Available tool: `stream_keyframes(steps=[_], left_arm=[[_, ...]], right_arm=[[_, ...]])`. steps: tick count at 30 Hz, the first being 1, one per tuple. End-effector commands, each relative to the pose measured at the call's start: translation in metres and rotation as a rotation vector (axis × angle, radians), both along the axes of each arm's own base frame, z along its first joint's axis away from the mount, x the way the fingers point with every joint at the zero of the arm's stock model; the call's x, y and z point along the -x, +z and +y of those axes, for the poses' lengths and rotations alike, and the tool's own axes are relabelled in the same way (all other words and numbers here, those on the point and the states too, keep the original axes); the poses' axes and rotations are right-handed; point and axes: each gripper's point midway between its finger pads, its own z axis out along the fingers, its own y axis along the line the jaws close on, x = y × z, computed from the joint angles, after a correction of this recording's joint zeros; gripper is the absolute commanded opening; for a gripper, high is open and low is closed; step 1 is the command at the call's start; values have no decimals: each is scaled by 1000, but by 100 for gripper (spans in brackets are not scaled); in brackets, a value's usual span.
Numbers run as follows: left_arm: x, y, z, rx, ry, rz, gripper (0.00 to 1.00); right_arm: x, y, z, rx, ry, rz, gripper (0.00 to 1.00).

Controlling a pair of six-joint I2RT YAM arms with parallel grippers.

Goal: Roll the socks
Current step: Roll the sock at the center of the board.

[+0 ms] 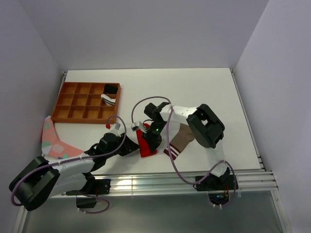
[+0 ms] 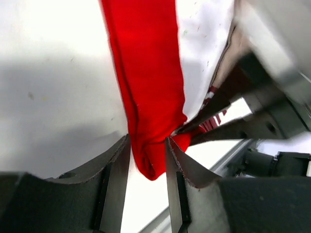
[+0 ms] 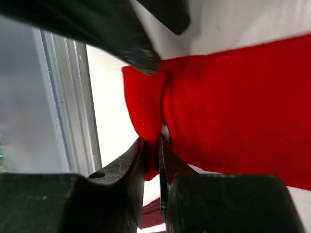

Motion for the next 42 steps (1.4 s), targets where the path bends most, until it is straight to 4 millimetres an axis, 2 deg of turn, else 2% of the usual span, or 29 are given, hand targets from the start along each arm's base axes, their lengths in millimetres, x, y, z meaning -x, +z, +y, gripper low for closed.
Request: stream_keyframes(steps=[1,8,16,19,20,23,30,42], left_arm=[[-17,28,-10,-7,-6,-189,40],[-13,40,-27,-40,-65,-349,38],[-9,47,-35,-85,-167,-490,49],[-8,45,-45,-84,-222,-502,50],[-7,35,-46,-104,-234,-485,50],[-4,30,-52,-89,-271,-488,50],[3,32,-62,-49,-323,-498,50],[4,11,-66,-97,-358,-446,49]], right_arm=[[-3,5,-4,50,-60,85,17],[-16,2,-4,108,-113,158,17],[-11,-2,-7,160,-110,268,17],[-11,-1,-8,172,-101,303,18],[-13,-1,-7,169,-101,311,17],[-16,-3,-10,185,-109,307,18],[-22,-9,-12,203,-129,300,18],[-22,-10,-12,204,-130,308,18]])
